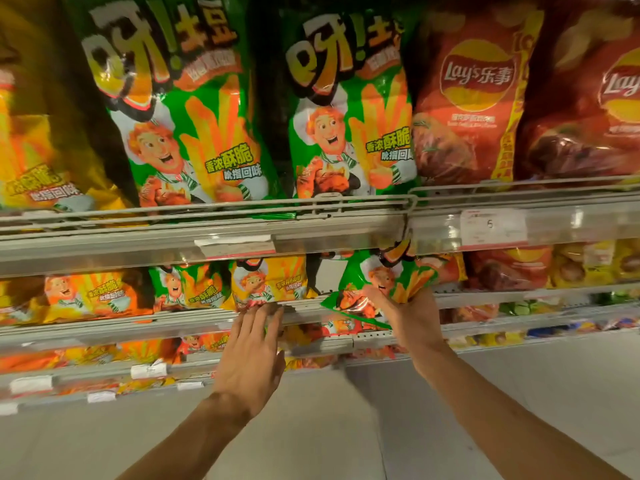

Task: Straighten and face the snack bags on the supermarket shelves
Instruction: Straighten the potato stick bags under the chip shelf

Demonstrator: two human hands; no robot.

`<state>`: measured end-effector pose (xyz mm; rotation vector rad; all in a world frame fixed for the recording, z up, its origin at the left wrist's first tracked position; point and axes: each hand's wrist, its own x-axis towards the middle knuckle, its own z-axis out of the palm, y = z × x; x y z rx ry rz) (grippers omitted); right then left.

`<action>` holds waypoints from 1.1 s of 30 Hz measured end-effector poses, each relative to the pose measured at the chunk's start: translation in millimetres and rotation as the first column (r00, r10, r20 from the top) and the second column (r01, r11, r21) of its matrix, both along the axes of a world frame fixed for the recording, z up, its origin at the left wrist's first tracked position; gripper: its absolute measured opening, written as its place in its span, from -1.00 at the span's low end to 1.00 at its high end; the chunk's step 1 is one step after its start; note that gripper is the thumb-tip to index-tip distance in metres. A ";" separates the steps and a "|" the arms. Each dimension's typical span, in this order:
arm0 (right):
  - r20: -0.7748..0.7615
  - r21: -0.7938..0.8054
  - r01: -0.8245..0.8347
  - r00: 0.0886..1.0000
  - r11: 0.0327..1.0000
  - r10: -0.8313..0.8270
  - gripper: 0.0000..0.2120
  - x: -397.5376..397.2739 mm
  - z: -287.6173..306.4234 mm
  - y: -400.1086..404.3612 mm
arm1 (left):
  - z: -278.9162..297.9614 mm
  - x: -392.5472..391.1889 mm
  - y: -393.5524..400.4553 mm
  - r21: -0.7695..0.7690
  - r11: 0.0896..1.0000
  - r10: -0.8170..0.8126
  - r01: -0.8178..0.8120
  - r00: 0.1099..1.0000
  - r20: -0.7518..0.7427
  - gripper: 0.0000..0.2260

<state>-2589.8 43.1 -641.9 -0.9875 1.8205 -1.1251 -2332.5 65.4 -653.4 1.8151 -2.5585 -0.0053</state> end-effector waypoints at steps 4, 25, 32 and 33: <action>-0.037 0.023 0.037 0.999 0.999 -0.037 -0.70 3.5 -1.6 -3.7 | -8.5 7.1 1.6 0.017 1.000 0.016 -0.016 1.000 0.019 -0.26; -0.227 0.115 -0.172 0.954 0.978 0.194 -0.33 8.7 12.9 -65.0 | -13.6 -11.4 -6.6 0.171 0.968 0.194 -0.184 0.980 -0.044 -0.23; -0.205 0.073 -0.171 0.962 0.983 0.182 -0.08 11.6 -3.7 -83.0 | -16.9 -10.4 -7.1 0.182 0.967 0.192 -0.178 0.979 -0.062 -0.24; -0.196 0.051 -0.183 0.962 0.982 0.189 -0.07 10.6 -6.4 -79.6 | -17.9 -9.6 -7.2 0.181 0.967 0.191 -0.178 0.980 -0.056 -0.24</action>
